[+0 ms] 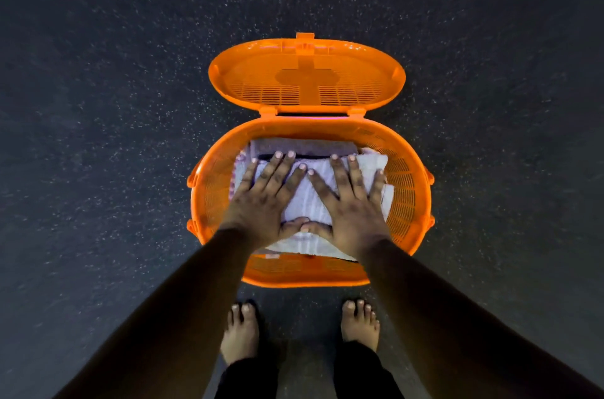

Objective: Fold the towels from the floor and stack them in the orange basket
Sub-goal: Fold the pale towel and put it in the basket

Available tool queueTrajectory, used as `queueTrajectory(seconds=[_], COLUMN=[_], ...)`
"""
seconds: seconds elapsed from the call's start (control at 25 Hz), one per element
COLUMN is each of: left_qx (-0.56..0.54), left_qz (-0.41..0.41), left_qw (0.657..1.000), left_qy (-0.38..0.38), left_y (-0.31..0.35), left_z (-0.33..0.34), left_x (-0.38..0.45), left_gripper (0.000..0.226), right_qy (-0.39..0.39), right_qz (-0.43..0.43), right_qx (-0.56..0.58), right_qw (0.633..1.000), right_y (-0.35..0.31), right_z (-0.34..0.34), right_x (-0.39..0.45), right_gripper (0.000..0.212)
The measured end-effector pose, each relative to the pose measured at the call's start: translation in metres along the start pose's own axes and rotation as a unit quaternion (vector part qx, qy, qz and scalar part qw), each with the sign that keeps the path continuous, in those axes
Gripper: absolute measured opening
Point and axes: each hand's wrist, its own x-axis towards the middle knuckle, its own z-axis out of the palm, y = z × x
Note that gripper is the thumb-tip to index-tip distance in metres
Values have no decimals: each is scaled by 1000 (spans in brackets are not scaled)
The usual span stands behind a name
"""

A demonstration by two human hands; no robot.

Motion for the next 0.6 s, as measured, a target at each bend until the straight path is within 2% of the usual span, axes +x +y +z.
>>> queueTrajectory(seconds=[0.16,0.28,0.48,0.6], left_qx=[14,7,-29,-38], left_qz=[17,-12,-78,-76], left_qw=[1000,1000,996,996], left_qy=[8,-16,-32,-26], left_y=[-14,-8,4,3], left_z=[25,10,4,23], left_x=[18,17,-2,7], left_gripper=[107,112,108,110], right_qy=[-9,-21,-4,-2], right_qz=[6,-16,93,96], right_qx=[-11,-13,53,74], right_qw=[1000,1000,994,993], right_y=[5,11,8,13], right_z=[22,5,-4,22], right_x=[23,23,7,16], right_gripper=[108,109,96,98])
